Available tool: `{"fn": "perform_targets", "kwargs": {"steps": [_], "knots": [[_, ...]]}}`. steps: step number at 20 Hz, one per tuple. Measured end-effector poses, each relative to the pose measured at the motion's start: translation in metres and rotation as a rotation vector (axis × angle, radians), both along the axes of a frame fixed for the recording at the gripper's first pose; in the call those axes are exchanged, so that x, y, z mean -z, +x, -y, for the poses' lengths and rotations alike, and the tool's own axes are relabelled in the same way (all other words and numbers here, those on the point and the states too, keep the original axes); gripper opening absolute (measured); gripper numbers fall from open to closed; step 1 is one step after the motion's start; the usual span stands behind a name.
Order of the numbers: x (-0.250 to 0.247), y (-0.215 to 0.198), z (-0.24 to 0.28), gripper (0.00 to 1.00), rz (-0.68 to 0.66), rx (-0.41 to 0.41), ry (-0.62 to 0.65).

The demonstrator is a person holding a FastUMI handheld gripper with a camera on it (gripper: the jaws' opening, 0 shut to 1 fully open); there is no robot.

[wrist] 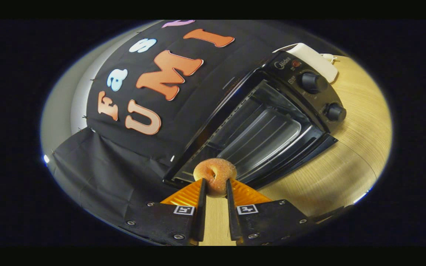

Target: Open the toaster oven, put the food inside, and close the toaster oven door.

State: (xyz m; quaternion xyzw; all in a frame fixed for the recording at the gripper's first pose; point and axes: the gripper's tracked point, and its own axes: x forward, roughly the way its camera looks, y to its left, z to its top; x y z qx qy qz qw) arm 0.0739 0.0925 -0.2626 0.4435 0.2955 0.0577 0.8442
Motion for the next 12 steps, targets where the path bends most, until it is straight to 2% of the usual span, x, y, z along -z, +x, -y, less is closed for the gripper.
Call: {"fn": "perform_targets", "kwargs": {"steps": [6,9,10,12], "knots": [[0.015,0.031,0.003,0.27,0.005,0.039,-0.064],[0.016,0.038,0.002,0.31,0.029,0.057,-0.113],[0.013,0.038,0.001,0.34,0.042,0.058,-0.134],[0.020,0.039,0.005,0.46,0.035,0.062,-0.206]]}}
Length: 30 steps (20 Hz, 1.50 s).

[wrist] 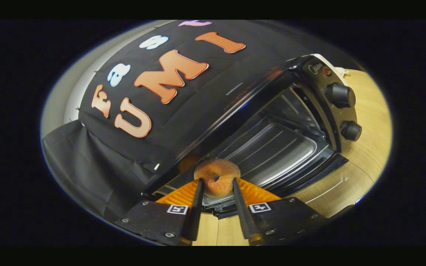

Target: Open the toaster oven, put the food inside, and close the toaster oven door.

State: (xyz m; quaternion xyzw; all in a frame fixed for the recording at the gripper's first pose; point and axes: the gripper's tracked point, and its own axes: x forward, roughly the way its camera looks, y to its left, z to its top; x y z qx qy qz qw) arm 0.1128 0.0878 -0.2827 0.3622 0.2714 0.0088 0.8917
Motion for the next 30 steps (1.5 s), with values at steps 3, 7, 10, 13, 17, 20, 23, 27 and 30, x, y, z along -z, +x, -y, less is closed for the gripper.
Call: {"fn": "perform_targets", "kwargs": {"steps": [3,7,10,13,17,20,23,27,30], "knots": [[0.005,-0.004,0.001,0.60,-0.014,-0.025,-0.087],[-0.008,-0.029,-0.002,0.70,0.028,-0.094,-0.242],[-0.017,-0.059,-0.006,0.75,0.034,-0.172,-0.358],[-0.018,-0.098,-0.011,0.85,0.015,-0.257,-0.463],[-0.001,-0.144,-0.007,0.92,-0.058,-0.341,-0.558],[0.012,-0.174,-0.005,0.92,-0.113,-0.368,-0.560],[0.022,-0.196,0.006,0.92,-0.155,-0.363,-0.637],[0.039,-0.212,0.015,0.92,-0.211,-0.362,-0.635],[0.054,-0.219,0.025,0.92,-0.271,-0.342,-0.639]]}}
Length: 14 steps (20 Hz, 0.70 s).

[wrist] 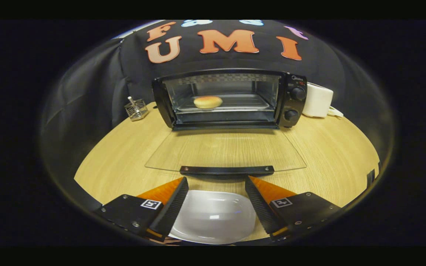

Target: Open the toaster oven, put the food inside, and close the toaster oven door.

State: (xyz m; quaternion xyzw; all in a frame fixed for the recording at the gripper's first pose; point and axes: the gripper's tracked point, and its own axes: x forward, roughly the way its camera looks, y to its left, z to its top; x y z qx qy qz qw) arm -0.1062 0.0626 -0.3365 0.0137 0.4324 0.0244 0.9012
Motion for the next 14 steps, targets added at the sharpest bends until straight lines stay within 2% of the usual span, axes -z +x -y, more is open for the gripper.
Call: {"fn": "perform_targets", "kwargs": {"steps": [4,14], "knots": [[0.008,0.008,0.014,0.92,-0.010,0.052,-0.025],[-0.004,0.014,0.015,0.92,0.017,0.044,-0.078]]}}
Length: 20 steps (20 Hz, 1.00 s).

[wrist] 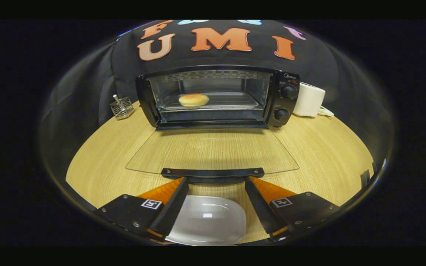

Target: Open the toaster oven, put the food inside, and close the toaster oven door.

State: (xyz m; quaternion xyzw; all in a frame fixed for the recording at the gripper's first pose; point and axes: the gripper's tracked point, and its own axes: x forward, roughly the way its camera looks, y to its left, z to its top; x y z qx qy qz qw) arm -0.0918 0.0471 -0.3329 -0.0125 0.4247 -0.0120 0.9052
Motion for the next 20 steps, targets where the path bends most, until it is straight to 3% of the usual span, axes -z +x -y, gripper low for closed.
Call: {"fn": "perform_targets", "kwargs": {"steps": [7,14,20], "knots": [[-0.049,0.022,-0.001,0.92,0.129,-0.001,0.023],[-0.113,0.095,-0.003,0.93,0.340,-0.025,0.015],[-0.083,0.118,-0.003,0.93,0.300,-0.002,0.045]]}}
